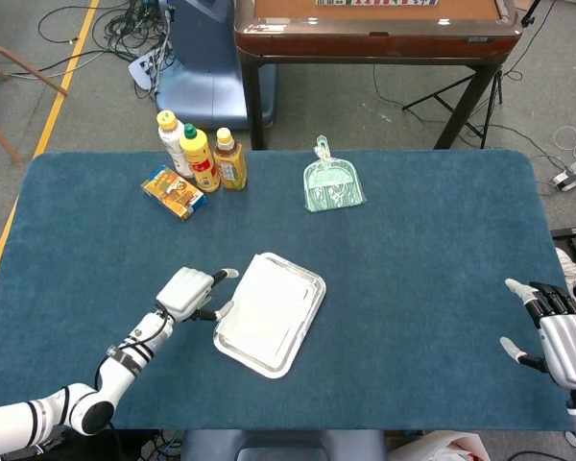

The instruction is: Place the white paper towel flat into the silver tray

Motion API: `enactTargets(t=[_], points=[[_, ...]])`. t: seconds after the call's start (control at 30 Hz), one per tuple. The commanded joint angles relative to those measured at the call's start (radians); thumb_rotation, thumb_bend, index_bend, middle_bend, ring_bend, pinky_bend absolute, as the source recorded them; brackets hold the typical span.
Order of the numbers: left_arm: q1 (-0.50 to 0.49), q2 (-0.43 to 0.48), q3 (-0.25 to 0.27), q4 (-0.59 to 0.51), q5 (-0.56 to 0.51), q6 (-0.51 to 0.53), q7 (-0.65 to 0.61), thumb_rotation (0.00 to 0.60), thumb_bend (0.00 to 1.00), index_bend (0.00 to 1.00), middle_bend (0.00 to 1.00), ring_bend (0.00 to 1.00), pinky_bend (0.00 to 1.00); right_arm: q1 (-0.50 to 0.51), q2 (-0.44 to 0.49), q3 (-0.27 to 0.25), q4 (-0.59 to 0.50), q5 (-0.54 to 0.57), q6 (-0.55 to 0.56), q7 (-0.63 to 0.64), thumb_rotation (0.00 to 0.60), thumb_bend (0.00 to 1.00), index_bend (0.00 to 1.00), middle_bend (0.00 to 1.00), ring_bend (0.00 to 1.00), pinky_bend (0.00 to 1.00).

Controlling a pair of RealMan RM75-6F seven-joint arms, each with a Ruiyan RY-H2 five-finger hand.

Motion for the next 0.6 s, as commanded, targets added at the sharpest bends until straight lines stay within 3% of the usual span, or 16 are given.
enactTargets(t=[0.03, 0.3, 0.6], points=[[-0.086, 0.032, 0.02, -0.03, -0.154, -0.124, 0.118, 0.148, 0.39, 0.13, 1.0, 1.0, 1.0, 0.001, -0.001, 0.0, 0.001, 0.001, -0.002, 0.001, 0.6, 0.2, 0.18, 0.26, 0.16, 0.17], [-0.201, 0.0, 0.05, -0.022, -0.4, -0.142, 0.265, 0.141, 0.39, 0.1, 1.0, 1.0, 1.0, -0.003, -0.004, 0.0, 0.012, 0.01, -0.003, 0.011, 0.6, 0.2, 0.18, 0.26, 0.16, 0.17], [-0.286, -0.044, 0.09, -0.001, -0.543, -0.105, 0.35, 0.146, 0.39, 0.1, 1.0, 1.0, 1.0, 0.002, -0.009, 0.002, 0.022, 0.011, -0.01, 0.019, 0.6, 0.2, 0.18, 0.26, 0.16, 0.17]])
